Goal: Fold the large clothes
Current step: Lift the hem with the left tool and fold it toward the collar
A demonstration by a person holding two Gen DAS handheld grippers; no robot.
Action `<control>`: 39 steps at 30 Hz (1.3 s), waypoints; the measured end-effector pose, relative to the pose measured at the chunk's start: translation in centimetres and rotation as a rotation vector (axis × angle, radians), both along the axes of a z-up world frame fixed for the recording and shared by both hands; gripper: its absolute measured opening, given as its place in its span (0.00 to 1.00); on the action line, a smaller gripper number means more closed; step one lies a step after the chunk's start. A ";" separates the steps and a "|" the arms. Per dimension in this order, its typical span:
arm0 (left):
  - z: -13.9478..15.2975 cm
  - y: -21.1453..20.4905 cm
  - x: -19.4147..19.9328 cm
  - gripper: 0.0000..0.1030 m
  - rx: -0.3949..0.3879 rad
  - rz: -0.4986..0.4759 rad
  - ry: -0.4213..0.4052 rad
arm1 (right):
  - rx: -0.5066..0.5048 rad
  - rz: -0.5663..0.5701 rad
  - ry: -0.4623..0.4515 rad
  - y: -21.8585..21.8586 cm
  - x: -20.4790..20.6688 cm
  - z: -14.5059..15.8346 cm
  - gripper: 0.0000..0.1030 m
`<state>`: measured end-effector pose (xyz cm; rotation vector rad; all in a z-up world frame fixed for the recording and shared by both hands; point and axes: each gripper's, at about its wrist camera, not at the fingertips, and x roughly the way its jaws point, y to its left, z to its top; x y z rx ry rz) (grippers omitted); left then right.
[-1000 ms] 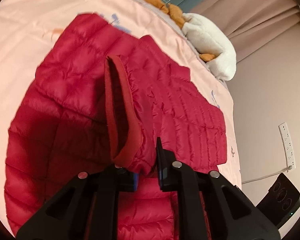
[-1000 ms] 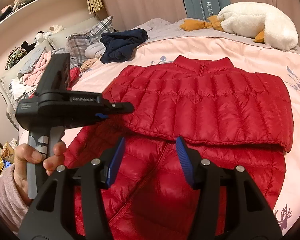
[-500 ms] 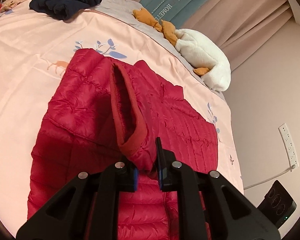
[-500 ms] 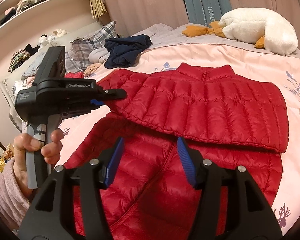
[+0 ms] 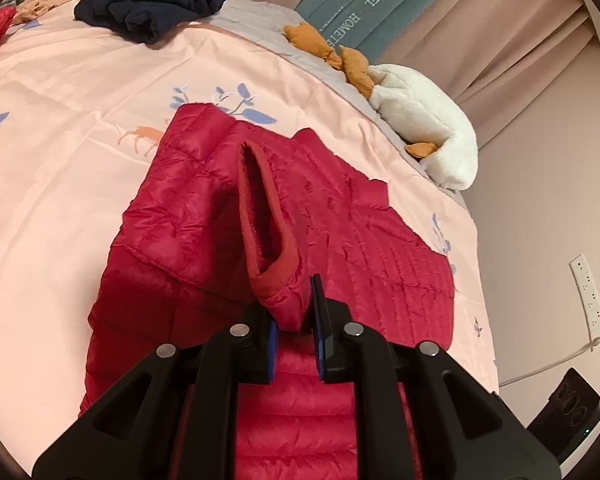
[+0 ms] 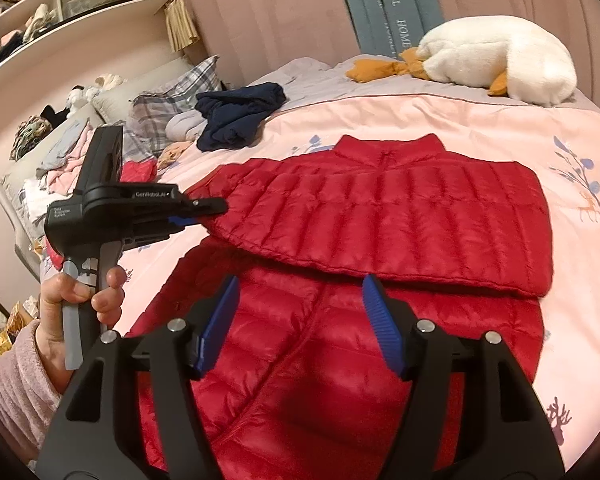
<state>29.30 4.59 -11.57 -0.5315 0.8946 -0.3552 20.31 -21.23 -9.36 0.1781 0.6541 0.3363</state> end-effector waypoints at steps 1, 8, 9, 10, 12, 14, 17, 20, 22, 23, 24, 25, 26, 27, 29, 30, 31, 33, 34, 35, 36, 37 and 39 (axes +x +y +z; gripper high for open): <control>-0.2 0.0 0.1 0.14 0.001 0.001 0.005 | -0.001 -0.009 0.003 -0.3 0.0 -0.1 0.63; -2.6 0.1 1.8 0.14 0.039 -0.003 0.076 | -0.001 -0.051 0.021 -1.4 0.3 -0.9 0.63; -2.8 0.1 2.0 0.14 0.048 -0.005 0.080 | -0.007 -0.057 0.022 -1.5 0.3 -0.9 0.63; -3.0 0.0 2.1 0.14 0.058 -0.006 0.081 | -0.018 -0.065 0.025 -1.6 0.4 -1.0 0.63; -3.2 -0.3 2.3 0.14 0.084 -0.009 0.083 | -0.047 -0.094 0.032 -2.0 0.6 -1.2 0.63; -3.4 -0.5 2.5 0.14 0.103 -0.008 0.086 | -0.047 -0.116 0.039 -2.7 0.9 -1.2 0.63; -3.5 -0.7 2.7 0.14 0.126 -0.001 0.081 | -0.050 -0.150 0.044 -3.8 1.3 -1.2 0.63; -2.8 -1.1 2.8 0.14 0.163 -0.002 0.054 | -0.065 -0.183 0.048 -4.7 1.7 -1.3 0.63; -2.4 -1.2 2.7 0.14 0.183 -0.004 0.037 | -0.069 -0.198 0.051 -5.2 2.1 -1.3 0.63; -2.3 -1.3 2.7 0.14 0.188 -0.005 0.034 | -0.073 -0.209 0.052 -5.4 2.4 -1.4 0.63; -2.3 -1.3 2.8 0.14 0.191 -0.005 0.032 | -0.076 -0.215 0.052 -5.5 2.6 -1.5 0.63; -2.3 -1.3 3.0 0.14 0.191 -0.005 0.034 | -0.079 -0.222 0.052 -5.7 2.9 -1.5 0.63; -2.3 -1.2 3.1 0.14 0.191 -0.005 0.036 | -0.081 -0.230 0.053 -5.8 3.3 -1.6 0.63; -2.4 -1.2 3.2 0.14 0.194 -0.005 0.037 | -0.086 -0.240 0.054 -6.0 3.8 -1.6 0.63; -2.6 -1.3 3.4 0.14 0.198 -0.004 0.039 | -0.096 -0.263 0.059 -6.3 4.8 -1.8 0.63; -2.7 -1.2 3.4 0.14 0.198 -0.005 0.042 | -0.099 -0.283 0.068 -6.7 5.4 -2.1 0.63; -2.8 -1.2 3.6 0.14 0.201 -0.004 0.044 | -0.099 -0.295 0.075 -6.9 6.0 -2.3 0.63; -3.0 -1.2 3.7 0.14 0.206 -0.004 0.047 | -0.106 -0.333 0.088 -7.7 7.0 -2.8 0.63; -3.1 -1.2 3.8 0.14 0.210 -0.003 0.049 | -0.105 -0.350 0.096 -8.0 7.3 -3.0 0.63; -3.2 -1.2 3.9 0.14 0.213 -0.003 0.050 | -0.098 -0.365 0.108 -8.4 7.7 -3.4 0.63; -3.2 -1.2 4.0 0.14 0.216 -0.003 0.051 | -0.086 -0.378 0.126 -8.9 8.2 -3.8 0.63; -3.3 -1.3 4.1 0.14 0.218 -0.004 0.053 | -0.078 -0.391 0.145 -9.4 8.5 -4.3 0.63; -3.4 -1.3 4.2 0.14 0.222 -0.007 0.054 | -0.060 -0.401 0.174 -10.0 9.0 -5.2 0.63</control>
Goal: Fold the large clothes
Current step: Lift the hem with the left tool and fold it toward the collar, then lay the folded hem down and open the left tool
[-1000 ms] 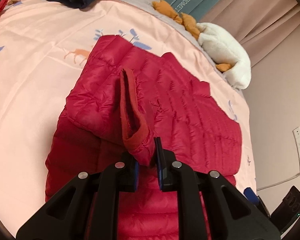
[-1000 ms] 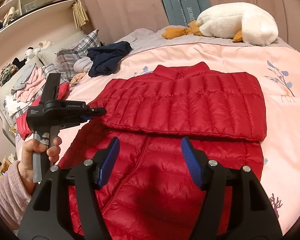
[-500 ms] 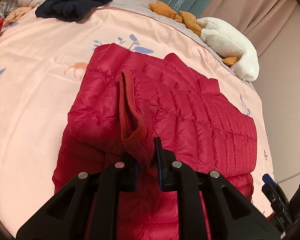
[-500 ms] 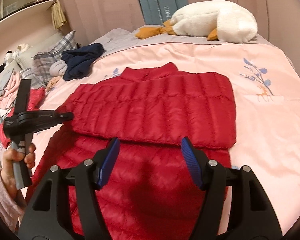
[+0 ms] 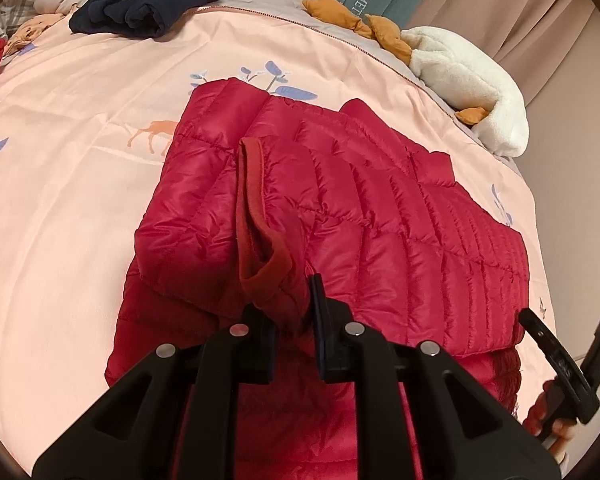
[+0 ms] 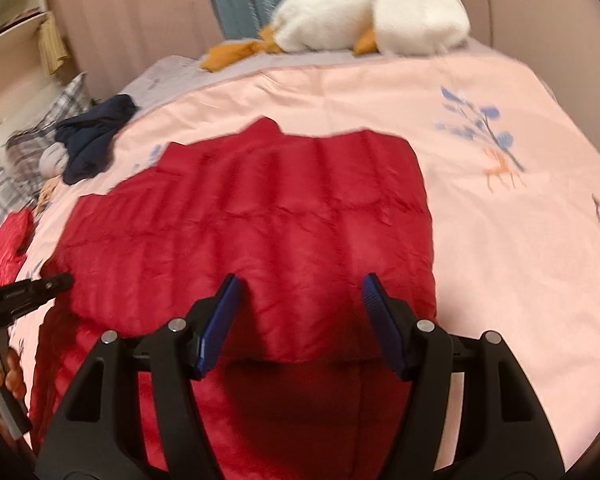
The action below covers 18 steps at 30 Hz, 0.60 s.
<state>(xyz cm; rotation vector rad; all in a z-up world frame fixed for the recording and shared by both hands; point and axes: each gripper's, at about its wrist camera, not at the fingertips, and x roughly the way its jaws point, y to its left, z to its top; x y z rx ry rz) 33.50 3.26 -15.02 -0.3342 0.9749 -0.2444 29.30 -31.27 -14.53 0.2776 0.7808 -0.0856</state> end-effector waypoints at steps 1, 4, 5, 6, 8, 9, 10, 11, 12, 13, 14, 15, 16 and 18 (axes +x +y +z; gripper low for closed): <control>-0.1 0.0 0.1 0.14 0.001 -0.002 0.001 | 0.008 -0.002 0.009 -0.2 0.1 -0.3 0.62; -0.2 -0.2 0.1 0.15 0.007 -0.005 0.000 | 0.009 0.003 0.027 -0.3 0.4 -1.0 0.62; -0.2 -0.2 0.1 0.15 0.010 -0.004 0.000 | 0.006 0.007 0.033 -0.2 0.5 -1.2 0.63; -0.3 -0.2 0.2 0.15 0.012 -0.004 0.001 | 0.003 0.011 0.039 -0.2 0.6 -1.3 0.63; -0.5 -0.2 0.2 0.15 0.014 -0.003 0.003 | 0.005 0.014 0.047 -0.3 0.7 -1.4 0.63; -0.5 -0.2 0.2 0.15 0.014 -0.002 0.004 | 0.007 0.014 0.049 -0.2 0.7 -1.4 0.63; -0.6 -0.2 0.2 0.15 0.014 -0.002 0.006 | 0.006 0.012 0.052 -0.2 0.6 -1.3 0.63; -0.6 -0.2 0.2 0.15 0.015 -0.002 0.007 | 0.000 0.008 0.057 -0.1 0.6 -1.2 0.63; -0.5 -0.3 0.1 0.15 0.016 -0.004 0.006 | -0.006 0.005 0.058 -0.1 0.6 -1.0 0.63; -0.5 -0.3 0.1 0.16 0.019 -0.005 0.005 | -0.017 0.004 0.055 0.1 0.4 -0.8 0.63; -0.4 -0.3 0.0 0.18 0.024 -0.005 0.004 | -0.024 0.005 0.050 0.2 0.4 -0.7 0.63; -0.2 -0.3 -0.2 0.18 0.031 -0.006 -0.001 | -0.035 0.007 0.041 0.3 0.1 -0.4 0.63; 0.1 -0.3 -0.4 0.19 0.044 -0.011 -0.007 | -0.045 0.010 0.028 0.5 -0.1 0.0 0.63; 0.9 -0.2 -1.1 0.22 0.088 -0.019 -0.036 | -0.056 0.014 -0.002 0.6 -0.6 0.6 0.63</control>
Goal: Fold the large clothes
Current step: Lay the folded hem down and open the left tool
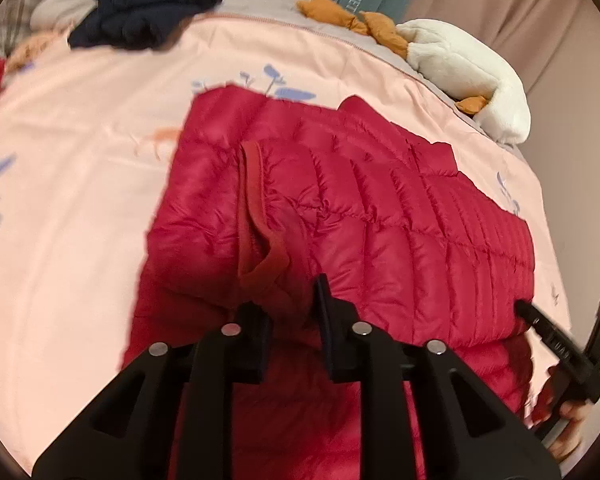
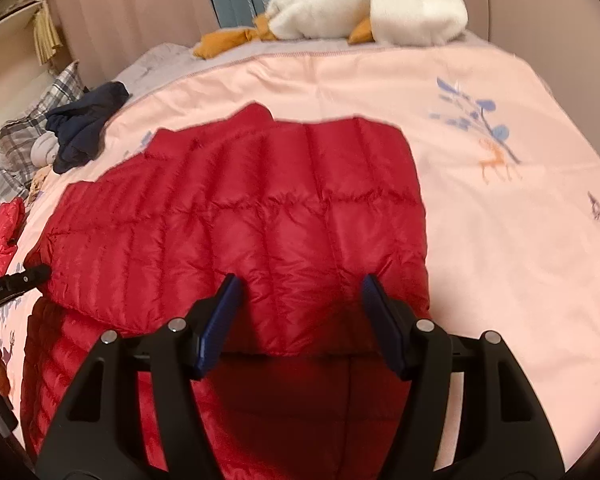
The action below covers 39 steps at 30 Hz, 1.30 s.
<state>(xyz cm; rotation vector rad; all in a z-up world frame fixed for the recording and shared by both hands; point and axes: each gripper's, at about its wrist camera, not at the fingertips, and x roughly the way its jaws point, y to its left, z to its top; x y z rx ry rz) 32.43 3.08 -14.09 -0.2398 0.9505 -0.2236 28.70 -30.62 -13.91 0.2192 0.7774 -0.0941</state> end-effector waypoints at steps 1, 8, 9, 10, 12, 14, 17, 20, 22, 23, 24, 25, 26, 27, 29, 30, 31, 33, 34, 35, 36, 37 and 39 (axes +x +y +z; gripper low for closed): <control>0.3 0.1 -0.2 0.26 0.013 0.001 -0.010 | -0.002 0.003 -0.018 0.0 -0.2 0.4 0.63; 3.8 1.3 -1.5 0.32 0.049 0.047 -0.117 | -0.024 0.018 -0.078 0.5 -0.8 2.5 0.63; 4.0 1.2 -1.5 0.32 0.041 0.043 -0.120 | -0.033 0.021 -0.075 0.7 -0.7 2.5 0.63; 4.2 0.9 -1.5 0.32 0.033 0.032 -0.121 | -0.038 0.024 -0.070 0.9 -0.5 2.5 0.63; 4.1 0.0 -1.3 0.32 0.037 0.007 -0.118 | -0.046 0.022 -0.055 1.2 -0.3 2.1 0.63; 3.6 -1.1 -1.1 0.32 0.044 -0.025 -0.112 | -0.049 0.023 -0.043 1.4 -0.1 1.6 0.63; 2.4 -2.8 -0.9 0.32 0.054 -0.079 -0.096 | -0.063 0.021 -0.001 1.6 0.5 0.4 0.63; 0.8 -4.0 -0.4 0.32 0.090 -0.112 -0.057 | -0.054 0.009 0.043 1.4 1.2 -0.9 0.64; -0.3 -4.3 0.2 0.32 0.108 -0.109 -0.032 | -0.039 0.008 0.049 1.2 1.3 -1.4 0.65; -0.7 -4.3 0.3 0.33 0.111 -0.110 -0.025 | -0.030 0.008 0.051 1.1 1.4 -1.5 0.65; -1.0 -4.3 0.5 0.33 0.112 -0.111 -0.019 | -0.021 0.010 0.054 1.0 1.4 -1.7 0.66; -1.2 -4.4 0.6 0.33 0.115 -0.113 -0.014 | -0.019 0.011 0.056 0.9 1.5 -1.8 0.66; -1.4 -4.4 0.7 0.34 0.122 -0.114 -0.008 | -0.016 0.012 0.058 0.9 1.5 -1.8 0.66; -1.5 -4.5 0.7 0.34 0.127 -0.114 -0.006 | -0.015 0.013 0.057 0.9 1.5 -1.8 0.66; -1.5 -4.6 0.8 0.34 0.129 -0.112 -0.003 | -0.006 0.012 0.042 0.9 1.2 -1.4 0.66; -1.6 -4.6 0.8 0.34 0.129 -0.109 -0.002 | 0.002 0.011 0.032 0.8 1.1 -1.2 0.66; -1.6 -4.5 0.8 0.34 0.128 -0.108 -0.001 | 0.015 0.010 0.016 0.7 0.8 -1.0 0.66; -1.6 -4.4 0.8 0.34 0.120 -0.104 0.004 | 0.040 0.022 -0.028 0.7 0.0 -0.2 0.66; -1.6 -4.4 0.8 0.34 0.115 -0.102 0.006 | 0.042 0.032 -0.045 0.8 -0.2 0.1 0.66; -1.6 -4.4 0.8 0.34 0.114 -0.102 0.007 | 0.039 0.040 -0.052 1.0 -0.3 0.2 0.66; -1.6 -4.4 0.9 0.34 0.114 -0.102 0.008 | 0.036 0.053 -0.050 1.2 -0.3 0.3 0.66; -1.6 -4.5 0.9 0.34 0.117 -0.102 0.008 | 0.031 0.062 -0.036 1.4 -0.1 0.2 0.66; -1.6 -4.6 0.9 0.34 0.121 -0.101 0.007 | 0.010 0.062 -0.002 1.8 0.3 -0.5 0.66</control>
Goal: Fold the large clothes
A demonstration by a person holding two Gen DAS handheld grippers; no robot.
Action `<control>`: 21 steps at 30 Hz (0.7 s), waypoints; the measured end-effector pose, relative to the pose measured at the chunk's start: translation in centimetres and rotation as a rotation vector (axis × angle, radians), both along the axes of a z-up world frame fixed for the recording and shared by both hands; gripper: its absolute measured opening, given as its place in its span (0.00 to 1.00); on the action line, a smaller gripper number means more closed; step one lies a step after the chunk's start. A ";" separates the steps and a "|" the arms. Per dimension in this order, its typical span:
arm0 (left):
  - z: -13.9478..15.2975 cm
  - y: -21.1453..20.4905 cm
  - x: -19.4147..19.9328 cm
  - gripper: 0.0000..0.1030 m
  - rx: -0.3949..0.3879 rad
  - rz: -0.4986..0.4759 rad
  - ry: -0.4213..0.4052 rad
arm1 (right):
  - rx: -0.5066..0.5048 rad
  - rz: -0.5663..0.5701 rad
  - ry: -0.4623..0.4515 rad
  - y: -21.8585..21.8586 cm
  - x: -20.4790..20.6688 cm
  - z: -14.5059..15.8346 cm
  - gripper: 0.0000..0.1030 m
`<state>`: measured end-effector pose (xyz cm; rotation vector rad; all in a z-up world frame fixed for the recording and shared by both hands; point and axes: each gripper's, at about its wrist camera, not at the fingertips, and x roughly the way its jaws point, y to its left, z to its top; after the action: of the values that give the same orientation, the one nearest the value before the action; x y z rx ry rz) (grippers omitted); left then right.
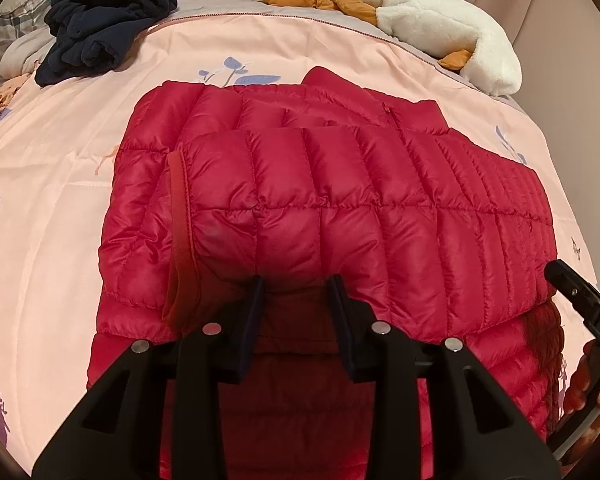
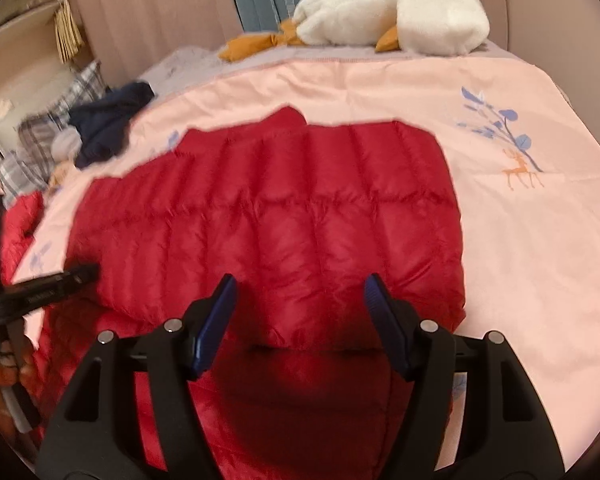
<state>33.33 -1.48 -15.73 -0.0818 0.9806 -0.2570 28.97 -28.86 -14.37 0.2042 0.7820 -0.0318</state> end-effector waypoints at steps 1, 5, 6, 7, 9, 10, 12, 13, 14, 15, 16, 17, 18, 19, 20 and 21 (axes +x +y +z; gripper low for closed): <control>0.0 0.0 0.0 0.34 0.000 0.001 0.000 | -0.009 -0.001 0.013 0.1 0.2 -0.4 0.67; -0.1 -0.1 0.1 0.34 0.003 0.000 0.006 | -0.016 -0.007 0.044 0.3 0.7 -1.3 0.70; -0.1 -0.1 0.2 0.35 0.004 0.000 0.008 | -0.012 -0.009 0.043 0.2 0.6 -1.3 0.70; -0.2 -0.1 0.2 0.35 0.005 0.001 0.012 | -0.003 -0.012 0.038 0.1 0.5 -1.1 0.70; -0.1 0.1 0.2 0.35 -0.006 0.012 0.020 | 0.025 -0.013 0.016 0.0 -0.1 -0.5 0.70; 0.0 0.3 0.2 0.35 -0.019 0.024 0.027 | 0.033 -0.010 0.007 -0.1 -0.3 -0.3 0.70; 0.5 0.8 -0.4 0.41 -0.061 0.048 0.032 | 0.039 -0.003 -0.018 0.0 -1.2 0.4 0.70; 0.8 1.0 -0.7 0.43 -0.073 0.053 0.028 | 0.035 0.000 -0.029 0.1 -1.8 0.8 0.70; 1.0 1.1 -1.1 0.45 -0.080 0.055 0.027 | 0.032 0.006 -0.040 0.2 -2.5 1.2 0.70; 1.2 1.2 -1.6 0.47 -0.089 0.055 0.026 | 0.032 0.010 -0.046 0.3 -3.0 1.4 0.71; 1.5 1.3 -2.1 0.57 -0.099 0.053 0.022 | 0.036 0.013 -0.055 0.3 -3.7 1.7 0.74; 1.9 1.5 -2.9 0.65 -0.111 0.053 0.014 | 0.046 0.015 -0.065 0.4 -4.6 2.0 0.75; 2.2 1.8 -3.8 0.68 -0.117 0.054 0.007 | 0.057 0.018 -0.074 0.4 -5.4 2.2 0.76; 2.5 2.0 -4.4 0.69 -0.125 0.054 -0.001 | 0.072 0.021 -0.082 0.4 -6.3 2.4 0.77; 2.7 2.4 -5.3 0.69 -0.139 0.049 -0.006 | 0.091 0.026 -0.088 0.4 -7.4 2.5 0.78; 2.9 2.8 -6.3 0.69 -0.151 0.045 -0.004 | 0.101 0.029 -0.090 0.4 -8.2 2.6 0.78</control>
<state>27.01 1.34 -12.80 -0.2414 0.9535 -0.2895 20.76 -28.42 -11.73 0.2882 0.6973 0.0436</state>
